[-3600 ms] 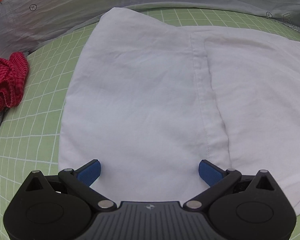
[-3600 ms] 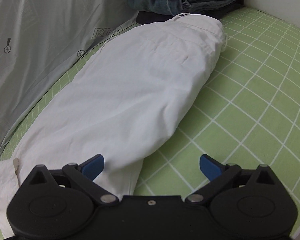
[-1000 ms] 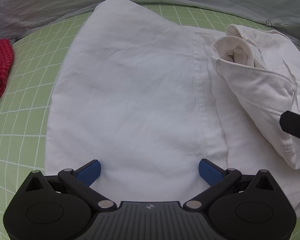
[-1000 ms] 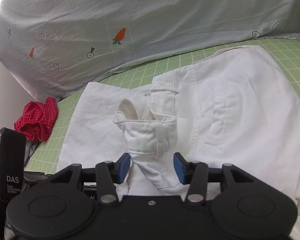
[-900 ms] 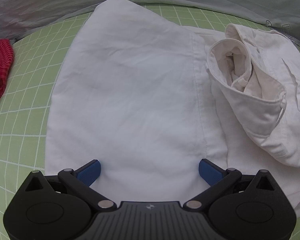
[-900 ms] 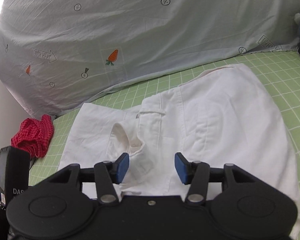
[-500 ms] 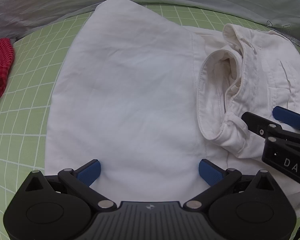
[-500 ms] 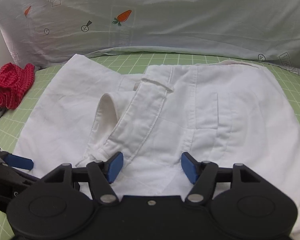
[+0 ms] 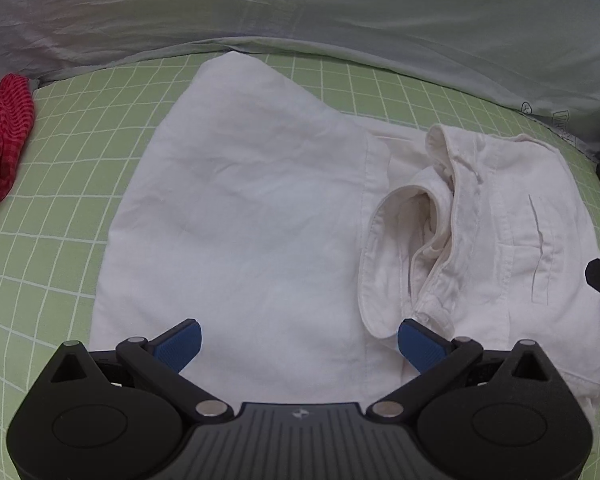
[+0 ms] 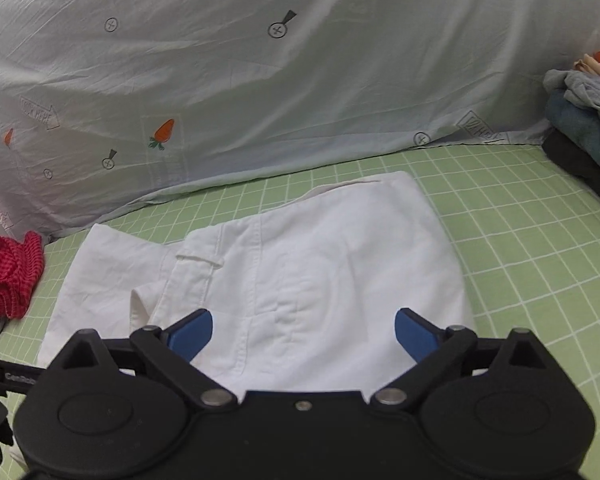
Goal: Fold clothes
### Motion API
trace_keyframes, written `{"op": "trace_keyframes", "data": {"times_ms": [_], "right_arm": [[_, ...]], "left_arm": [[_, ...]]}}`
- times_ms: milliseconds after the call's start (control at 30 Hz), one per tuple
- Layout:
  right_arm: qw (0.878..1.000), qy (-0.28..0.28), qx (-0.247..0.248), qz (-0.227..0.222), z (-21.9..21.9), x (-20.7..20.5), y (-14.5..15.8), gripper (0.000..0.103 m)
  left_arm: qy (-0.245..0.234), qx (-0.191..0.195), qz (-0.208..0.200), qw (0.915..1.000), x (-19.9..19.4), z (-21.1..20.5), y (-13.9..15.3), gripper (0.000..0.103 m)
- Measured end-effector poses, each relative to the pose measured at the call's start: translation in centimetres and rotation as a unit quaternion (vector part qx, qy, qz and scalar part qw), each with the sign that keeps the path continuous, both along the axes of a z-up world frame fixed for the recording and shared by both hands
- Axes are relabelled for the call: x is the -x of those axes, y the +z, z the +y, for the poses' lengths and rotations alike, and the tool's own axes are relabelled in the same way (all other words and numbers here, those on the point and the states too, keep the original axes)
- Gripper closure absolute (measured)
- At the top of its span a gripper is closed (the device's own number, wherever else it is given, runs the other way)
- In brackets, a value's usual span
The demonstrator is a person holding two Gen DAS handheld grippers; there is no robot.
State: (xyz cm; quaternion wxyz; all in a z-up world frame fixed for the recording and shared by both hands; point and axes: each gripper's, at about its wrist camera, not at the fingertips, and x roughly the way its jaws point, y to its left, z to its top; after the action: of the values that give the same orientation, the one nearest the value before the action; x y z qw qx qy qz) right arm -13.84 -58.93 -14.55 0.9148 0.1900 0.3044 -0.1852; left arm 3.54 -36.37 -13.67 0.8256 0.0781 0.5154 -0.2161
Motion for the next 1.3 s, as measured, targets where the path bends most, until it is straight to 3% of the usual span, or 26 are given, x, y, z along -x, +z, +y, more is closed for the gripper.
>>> {"op": "trace_keyframes", "data": {"times_ms": [67, 200, 367, 500, 700, 833, 967, 1167, 1300], "right_arm": [[0.999, -0.044, -0.023, 0.012, -2.6, 0.7, -0.9, 0.003], [0.992, -0.097, -0.076, 0.035, -6.4, 1.7, -3.3, 0.004], [0.991, -0.087, -0.094, 0.042, -7.2, 2.2, -5.0, 0.009], [0.989, -0.067, -0.125, 0.03, -7.2, 1.8, -5.6, 0.014], [0.986, -0.056, -0.156, 0.007, -7.4, 1.5, -5.2, 0.039], [0.979, -0.064, -0.194, -0.019, -7.8, 2.3, -4.6, 0.073], [0.969, -0.07, -0.232, -0.045, -8.2, 3.0, -3.9, 0.089], [0.96, -0.052, -0.253, -0.103, -5.4, 2.5, -0.6, 0.092], [0.962, -0.045, -0.241, -0.119, -2.6, 1.8, 1.1, 0.092]], "left_arm": [[-0.006, 0.008, -0.009, 0.9999, -0.3, -0.7, 0.6, 0.0], [-0.034, -0.018, -0.022, 0.999, -0.2, -2.2, 0.0, 0.0], [-0.068, -0.084, -0.028, 0.9938, -0.3, -4.6, -2.3, 0.0], [-0.048, -0.09, -0.006, 0.9948, -0.9, -4.6, -3.4, 0.0], [-0.041, -0.092, 0.01, 0.9948, -1.3, -4.8, -4.2, 0.0], [-0.036, -0.089, 0.01, 0.9953, -1.2, -4.8, -4.6, 0.0], [-0.036, -0.083, 0.011, 0.9959, -1.3, -4.6, -4.7, 0.0], [-0.041, -0.071, 0.005, 0.9966, -1.1, -4.2, -5.0, 0.0], [-0.052, -0.071, 0.009, 0.9961, -1.5, -4.2, -5.0, 0.0]]}}
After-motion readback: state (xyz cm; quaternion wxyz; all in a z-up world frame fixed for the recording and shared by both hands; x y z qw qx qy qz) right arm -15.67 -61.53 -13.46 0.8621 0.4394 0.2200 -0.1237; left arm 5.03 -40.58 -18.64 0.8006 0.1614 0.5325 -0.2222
